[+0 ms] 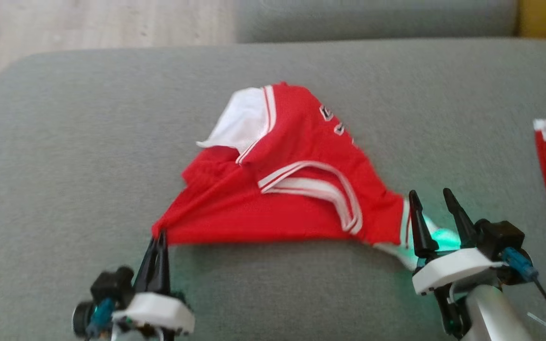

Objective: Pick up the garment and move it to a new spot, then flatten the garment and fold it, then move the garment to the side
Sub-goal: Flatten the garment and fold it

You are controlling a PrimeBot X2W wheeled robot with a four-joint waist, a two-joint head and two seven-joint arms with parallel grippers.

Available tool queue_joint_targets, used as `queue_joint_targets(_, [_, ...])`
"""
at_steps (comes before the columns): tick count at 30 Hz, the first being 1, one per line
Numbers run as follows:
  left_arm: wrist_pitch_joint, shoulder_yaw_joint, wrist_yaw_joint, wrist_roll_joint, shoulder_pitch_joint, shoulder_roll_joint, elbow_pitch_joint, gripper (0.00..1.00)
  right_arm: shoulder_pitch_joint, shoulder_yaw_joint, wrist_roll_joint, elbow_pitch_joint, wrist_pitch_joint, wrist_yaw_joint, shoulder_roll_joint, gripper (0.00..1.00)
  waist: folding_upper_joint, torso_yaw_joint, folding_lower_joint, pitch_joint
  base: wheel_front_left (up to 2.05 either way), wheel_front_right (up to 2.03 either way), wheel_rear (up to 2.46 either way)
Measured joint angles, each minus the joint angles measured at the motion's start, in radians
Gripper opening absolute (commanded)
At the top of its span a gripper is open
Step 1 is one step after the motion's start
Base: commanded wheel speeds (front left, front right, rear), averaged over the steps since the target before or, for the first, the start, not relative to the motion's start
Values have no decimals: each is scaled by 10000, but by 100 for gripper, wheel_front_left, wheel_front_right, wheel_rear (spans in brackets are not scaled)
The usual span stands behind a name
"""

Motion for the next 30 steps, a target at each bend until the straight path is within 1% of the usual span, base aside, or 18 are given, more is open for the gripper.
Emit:
queue_joint_targets(1, [0,61,4,36,114,6,82,14,-1,40,2,8,0,0,0,100,0,92,1,-96,0,0,0])
queue_joint_targets(2, [0,94,4,82,198,10,169,81,0,113,29,25,0,0,0,100,0,174,0,-179,0,0,0])
queue_joint_targets(3, [0,104,6,81,268,6,270,100,1,215,46,23,0,0,0,100,0,244,0,-246,0,0,0])
queue_joint_targets(6, [0,100,86,77,339,8,370,100,-9,817,-56,21,0,0,-4,100,0,395,0,-322,0,0,0])
queue_joint_targets(9, [0,-96,90,-117,339,8,318,100,-170,1787,-176,105,0,0,-4,100,0,566,2,-248,0,0,0])
queue_joint_targets(13, [0,-767,167,-360,332,13,232,100,-1118,3112,-257,836,0,0,-10,100,0,993,2,-108,0,0,0])
queue_joint_targets(15, [0,-1137,159,-378,326,10,207,100,-1791,3513,-405,1323,0,0,-13,100,0,1271,3,-35,0,0,0])
queue_joint_targets(18, [0,-1599,163,-583,313,15,167,100,-2766,3789,-723,2230,15,0,-33,100,0,1743,3,82,0,0,0])
queue_joint_targets(21, [0,-1918,171,-779,249,17,61,100,-3403,3969,-1110,3162,259,0,-65,100,0,2242,3,206,0,0,0])
queue_joint_targets(22, [0,-1983,174,-821,234,15,17,100,-3534,4048,-1193,3407,372,0,-69,100,0,2410,3,255,0,0,0])
queue_joint_targets(23, [0,-1983,174,-821,234,15,17,100,-3534,4048,-1193,3407,372,0,-69,100,0,2410,3,255,0,0,0])
queue_joint_targets(26, [0,-2224,180,-897,229,29,-10,100,-3775,4240,-1191,4019,497,0,-90,100,0,2859,3,412,0,0,0])
queue_joint_targets(30, [0,-2341,253,-1093,229,27,-29,100,-3887,4337,-1012,4558,504,0,-107,100,0,3284,3,640,0,0,0])
